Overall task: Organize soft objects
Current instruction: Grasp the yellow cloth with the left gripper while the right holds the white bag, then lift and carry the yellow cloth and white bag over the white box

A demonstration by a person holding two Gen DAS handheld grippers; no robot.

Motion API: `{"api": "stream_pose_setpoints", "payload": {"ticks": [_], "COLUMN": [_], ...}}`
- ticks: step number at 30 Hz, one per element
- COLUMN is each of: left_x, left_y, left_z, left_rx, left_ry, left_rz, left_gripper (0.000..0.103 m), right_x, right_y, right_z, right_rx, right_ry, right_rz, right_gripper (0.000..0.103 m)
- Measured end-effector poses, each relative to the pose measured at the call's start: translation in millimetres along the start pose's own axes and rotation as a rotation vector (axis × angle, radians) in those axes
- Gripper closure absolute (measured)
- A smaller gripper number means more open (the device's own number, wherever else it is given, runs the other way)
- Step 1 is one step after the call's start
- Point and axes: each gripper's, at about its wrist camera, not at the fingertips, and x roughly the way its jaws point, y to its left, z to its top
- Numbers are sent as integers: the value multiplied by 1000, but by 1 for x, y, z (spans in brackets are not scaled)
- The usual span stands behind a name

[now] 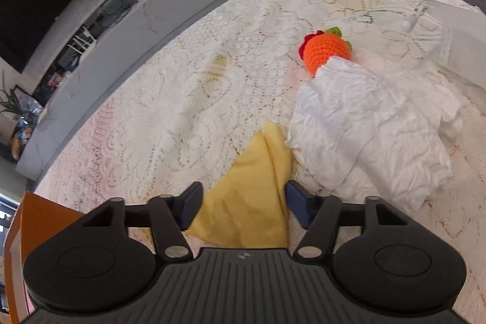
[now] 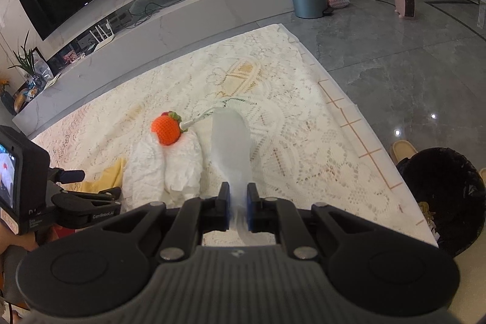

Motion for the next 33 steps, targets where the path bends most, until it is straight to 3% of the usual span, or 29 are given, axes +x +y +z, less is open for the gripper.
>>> {"api": "stream_pose_setpoints", "payload": {"ticks": [3, 7, 12, 16, 20, 23, 28, 33], "left_x": [0, 0, 0, -6, -35, -62, -90, -112], "left_y": [3, 3, 15, 16, 26, 33, 41, 48], "left_z": [-2, -4, -3, -5, -6, -9, -11, -8], "left_rx": [-16, 38, -49, -72, -189, -245, -282, -302], "left_ry": [-10, -27, 2, -22, -110, -203, -289, -385], "left_rz": [-79, -110, -172, -153, -142, -179, -241, -203], "left_gripper": [67, 76, 96, 99, 100, 100, 100, 100], "right_x": [0, 0, -4, -3, -2, -3, -10, -20], "right_y": [1, 1, 1, 3, 3, 4, 10, 22], "right_z": [0, 0, 2, 2, 2, 2, 1, 4], "right_rx": [-5, -6, -5, -12, -11, -10, -40, -49], "right_ry": [0, 0, -15, -11, -10, -14, -36, -87], "right_rz": [-4, 9, 11, 15, 15, 19, 46, 145], "right_gripper": [95, 95, 95, 95, 95, 95, 95, 96]}}
